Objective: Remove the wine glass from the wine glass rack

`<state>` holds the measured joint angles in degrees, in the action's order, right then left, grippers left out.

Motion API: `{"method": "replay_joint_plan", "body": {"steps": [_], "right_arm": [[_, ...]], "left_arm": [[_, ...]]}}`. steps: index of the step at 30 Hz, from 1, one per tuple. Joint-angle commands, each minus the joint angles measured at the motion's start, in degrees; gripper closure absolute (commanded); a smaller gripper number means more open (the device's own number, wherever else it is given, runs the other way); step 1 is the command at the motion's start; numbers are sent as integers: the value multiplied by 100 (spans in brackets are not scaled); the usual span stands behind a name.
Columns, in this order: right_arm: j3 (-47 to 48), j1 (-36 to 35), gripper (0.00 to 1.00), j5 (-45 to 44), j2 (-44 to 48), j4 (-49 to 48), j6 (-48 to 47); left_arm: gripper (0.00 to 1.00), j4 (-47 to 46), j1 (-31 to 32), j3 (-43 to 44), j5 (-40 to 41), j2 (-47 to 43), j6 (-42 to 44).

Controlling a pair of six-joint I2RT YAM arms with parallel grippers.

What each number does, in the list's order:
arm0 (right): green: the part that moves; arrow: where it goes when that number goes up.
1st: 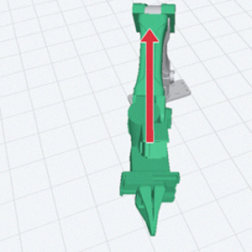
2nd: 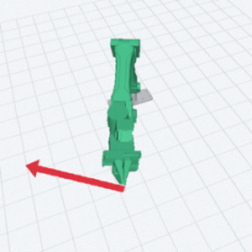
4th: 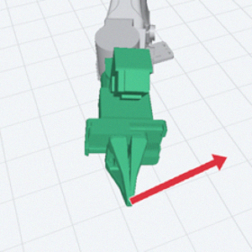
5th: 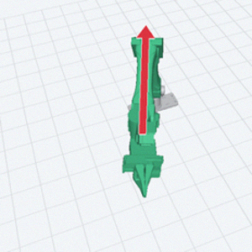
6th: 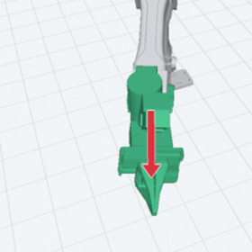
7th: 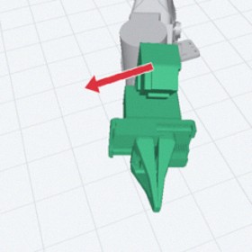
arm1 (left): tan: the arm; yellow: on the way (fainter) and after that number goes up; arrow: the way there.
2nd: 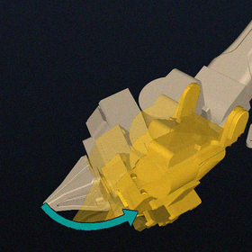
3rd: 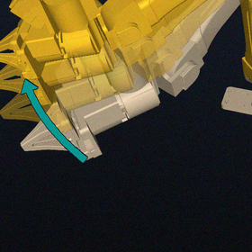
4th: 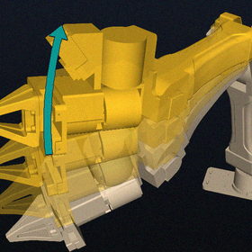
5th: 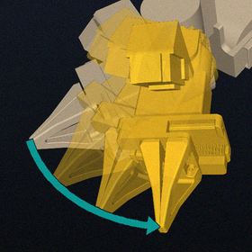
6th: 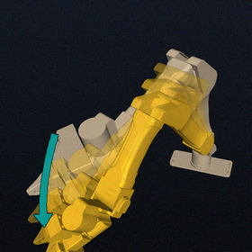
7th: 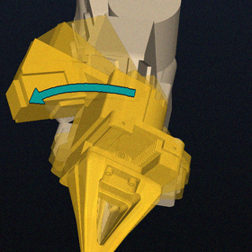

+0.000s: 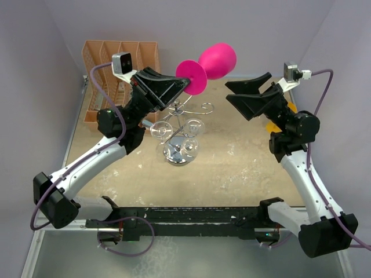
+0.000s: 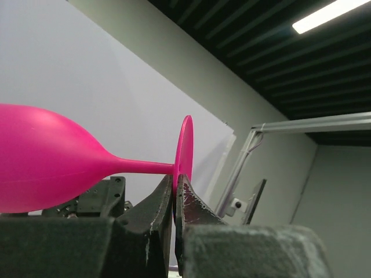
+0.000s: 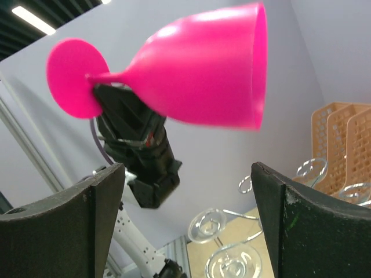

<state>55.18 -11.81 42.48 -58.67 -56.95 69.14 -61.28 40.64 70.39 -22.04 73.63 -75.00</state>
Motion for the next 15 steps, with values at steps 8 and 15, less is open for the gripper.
{"method": "replay_joint_plan", "body": {"steps": [8,15], "right_arm": [[530,108,11,-879,-112,-519,-34],[897,105,17,-328,-295,-1380,-150]], "left_arm": [[100,-1510,22,-357,456,-80,-1984],[100,-1578,18,-548,528,-106,-2455]]}}
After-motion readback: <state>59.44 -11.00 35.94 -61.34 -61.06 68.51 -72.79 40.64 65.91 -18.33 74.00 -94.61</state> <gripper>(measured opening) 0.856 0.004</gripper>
